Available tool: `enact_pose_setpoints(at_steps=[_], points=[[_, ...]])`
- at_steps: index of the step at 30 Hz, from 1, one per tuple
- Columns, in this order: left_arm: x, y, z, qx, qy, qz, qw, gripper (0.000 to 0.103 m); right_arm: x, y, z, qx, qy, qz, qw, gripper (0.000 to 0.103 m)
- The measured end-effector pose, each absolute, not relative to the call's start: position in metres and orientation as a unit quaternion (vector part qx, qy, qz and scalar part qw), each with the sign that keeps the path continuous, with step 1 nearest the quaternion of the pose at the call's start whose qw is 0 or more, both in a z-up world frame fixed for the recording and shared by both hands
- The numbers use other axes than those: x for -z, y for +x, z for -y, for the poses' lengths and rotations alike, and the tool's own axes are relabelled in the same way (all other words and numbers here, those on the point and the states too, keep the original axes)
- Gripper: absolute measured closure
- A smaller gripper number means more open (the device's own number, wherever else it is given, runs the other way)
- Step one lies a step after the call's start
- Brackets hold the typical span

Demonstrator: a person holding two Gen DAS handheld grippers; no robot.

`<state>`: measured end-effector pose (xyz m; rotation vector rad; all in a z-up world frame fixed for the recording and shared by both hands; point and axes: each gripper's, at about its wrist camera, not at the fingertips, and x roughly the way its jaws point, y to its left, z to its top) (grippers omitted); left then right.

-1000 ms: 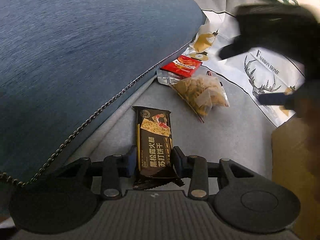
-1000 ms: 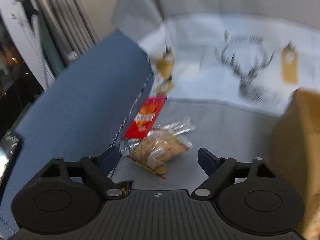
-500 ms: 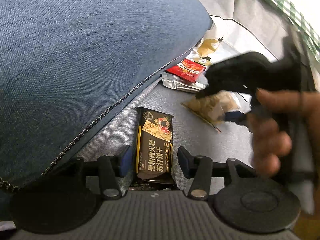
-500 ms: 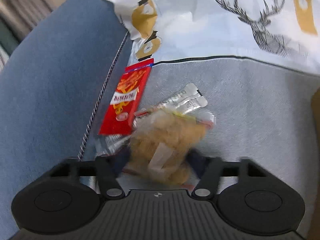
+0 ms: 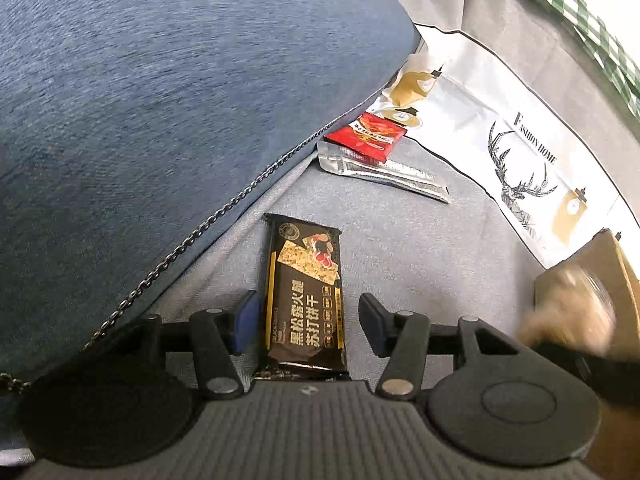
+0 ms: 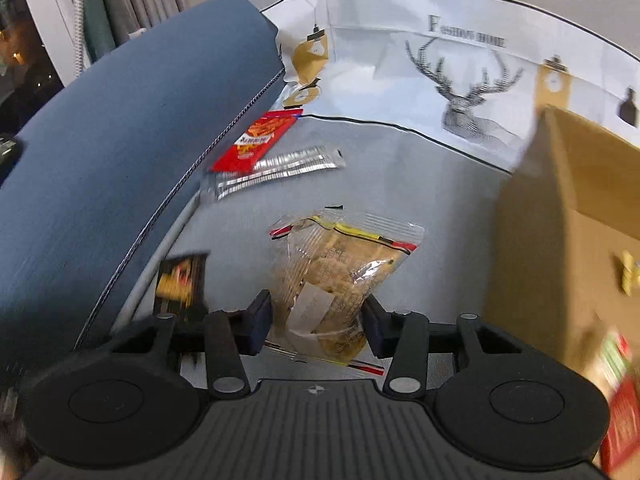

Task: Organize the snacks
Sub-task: 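Grasp the black cracker pack with left tool while right tool grasps clear cookie bag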

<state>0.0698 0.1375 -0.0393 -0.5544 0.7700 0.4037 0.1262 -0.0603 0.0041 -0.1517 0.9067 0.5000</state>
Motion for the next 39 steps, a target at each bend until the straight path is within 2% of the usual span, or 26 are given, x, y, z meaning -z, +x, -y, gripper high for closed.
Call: enact_pose_setpoints(at_steps=[3,5,12,17,22,24,26,28,32,35,39], points=[[0.038,0.067,-0.142,-0.188,-0.274,-0.379,0.864,0.053,-0.011,0.095,0.079,-0.247,-0.064,-0.432,0.865,0.054],[0.036,0.069,-0.145,-0.181,-0.263,-0.396,0.861,0.063,-0.014,0.074,0.086,-0.263,-0.064,-0.426,0.863,0.054],[0.026,0.079,-0.139,-0.059,-0.143,-0.472,0.868,0.063,-0.003,0.014,0.113,-0.322,-0.08,-0.403,0.853,0.054],[0.027,0.06,-0.13,0.025,-0.135,-0.478,0.868,0.063,0.037,-0.004,0.11,-0.328,-0.072,-0.416,0.845,0.054],[0.027,0.056,-0.121,0.023,-0.123,-0.469,0.874,0.063,0.057,0.002,0.104,-0.305,-0.078,-0.425,0.849,0.054],[0.028,0.06,-0.114,0.02,-0.105,-0.476,0.873,0.061,0.058,0.006,0.108,-0.3,-0.069,-0.415,0.856,0.053],[0.029,0.062,-0.107,0.02,-0.087,-0.481,0.872,0.051,0.061,0.01,0.113,-0.297,-0.055,-0.419,0.856,0.049],[0.03,0.064,-0.102,0.019,-0.073,-0.485,0.871,0.044,0.063,0.009,0.114,-0.297,-0.056,-0.416,0.858,0.046],[0.035,0.068,-0.098,0.016,-0.059,-0.49,0.869,0.039,0.066,0.01,0.11,-0.298,-0.071,-0.407,0.86,0.037],[0.036,0.07,-0.091,0.017,-0.04,-0.492,0.87,0.035,0.07,0.014,0.11,-0.298,-0.065,-0.409,0.86,0.033],[0.038,0.072,-0.085,0.015,-0.022,-0.492,0.87,0.033,0.069,0.016,0.109,-0.294,-0.066,-0.404,0.864,0.032]])
